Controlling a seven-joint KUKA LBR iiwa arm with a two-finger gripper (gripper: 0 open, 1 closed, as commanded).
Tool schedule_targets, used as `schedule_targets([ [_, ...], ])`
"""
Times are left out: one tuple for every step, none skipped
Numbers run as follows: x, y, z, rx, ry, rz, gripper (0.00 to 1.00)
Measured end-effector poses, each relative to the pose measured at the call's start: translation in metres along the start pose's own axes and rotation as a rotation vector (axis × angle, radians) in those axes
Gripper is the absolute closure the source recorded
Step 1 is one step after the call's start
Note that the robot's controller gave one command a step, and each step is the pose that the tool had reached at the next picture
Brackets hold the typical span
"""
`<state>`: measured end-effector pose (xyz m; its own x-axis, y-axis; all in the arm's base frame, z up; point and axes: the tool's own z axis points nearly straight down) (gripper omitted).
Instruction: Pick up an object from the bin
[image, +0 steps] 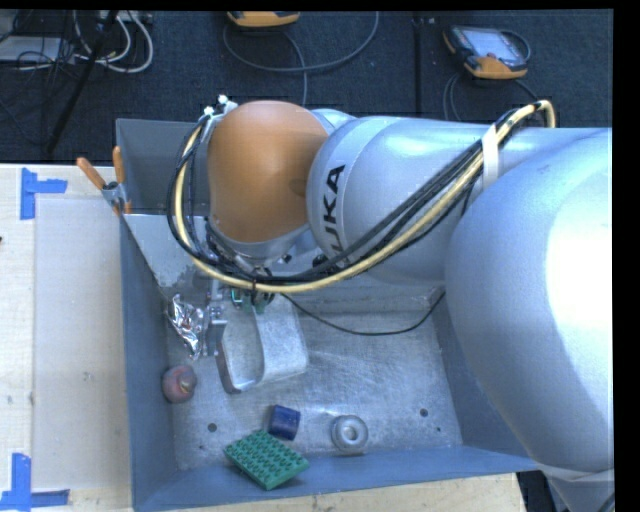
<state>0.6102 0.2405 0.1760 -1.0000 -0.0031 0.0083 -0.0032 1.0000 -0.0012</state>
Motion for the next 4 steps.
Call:
schedule_targets([
  [-0.014,-0.017,0.105,-0.002,-0.011,-0.218,0.00],
  [-0.012,-0.012,0.082,0.002,-0.012,-0.957,0.00],
  [0.054,-0.025,0.090,0.002,-0.006,-1.391,0.00],
  [0.072,0.000,0.098,0.006,-0.007,-1.867,0.00],
])
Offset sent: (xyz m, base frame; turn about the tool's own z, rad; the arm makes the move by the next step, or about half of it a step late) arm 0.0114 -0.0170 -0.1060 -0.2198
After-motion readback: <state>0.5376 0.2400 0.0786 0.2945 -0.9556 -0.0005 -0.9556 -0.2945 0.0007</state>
